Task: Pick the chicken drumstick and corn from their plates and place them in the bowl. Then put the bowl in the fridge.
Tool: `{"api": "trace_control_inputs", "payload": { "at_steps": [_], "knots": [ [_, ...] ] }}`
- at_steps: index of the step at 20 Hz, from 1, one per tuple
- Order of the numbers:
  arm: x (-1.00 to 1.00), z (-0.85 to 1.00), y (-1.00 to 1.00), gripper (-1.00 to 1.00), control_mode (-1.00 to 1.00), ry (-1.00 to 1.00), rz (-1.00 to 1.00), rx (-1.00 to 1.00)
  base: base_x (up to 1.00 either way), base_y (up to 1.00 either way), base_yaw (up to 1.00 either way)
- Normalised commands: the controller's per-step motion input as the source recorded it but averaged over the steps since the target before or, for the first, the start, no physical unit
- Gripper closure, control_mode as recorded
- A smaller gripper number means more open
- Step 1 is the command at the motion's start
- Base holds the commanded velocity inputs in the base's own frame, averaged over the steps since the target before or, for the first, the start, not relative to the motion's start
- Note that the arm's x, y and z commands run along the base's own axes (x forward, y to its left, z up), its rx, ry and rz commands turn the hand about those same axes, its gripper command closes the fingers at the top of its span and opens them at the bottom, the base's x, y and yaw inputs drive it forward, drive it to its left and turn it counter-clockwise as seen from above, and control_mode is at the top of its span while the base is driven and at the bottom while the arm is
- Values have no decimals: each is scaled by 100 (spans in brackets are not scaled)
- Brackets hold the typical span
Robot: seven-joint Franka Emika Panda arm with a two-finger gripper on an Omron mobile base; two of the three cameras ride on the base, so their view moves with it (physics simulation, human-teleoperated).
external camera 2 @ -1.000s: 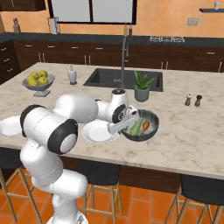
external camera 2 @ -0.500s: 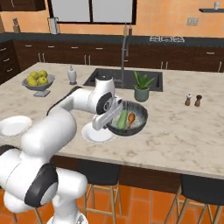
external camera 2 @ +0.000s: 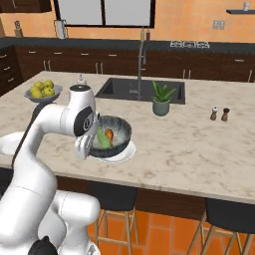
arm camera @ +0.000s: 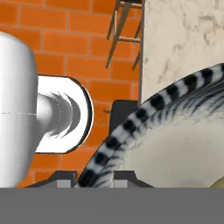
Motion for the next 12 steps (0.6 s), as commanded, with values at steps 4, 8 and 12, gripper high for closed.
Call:
{"api": "trace_control_inputs", "payload": {
  "at_steps": [4, 8, 12],
  "knots": [
    [-96, 15, 41, 100, -100, 0, 46, -4, 0, 0, 0],
    [-100, 28, 5, 100, -100, 4, 25, -4, 0, 0, 0],
    [-93, 28, 1, 100, -100, 4, 18, -3, 0, 0, 0]
  ]
}}
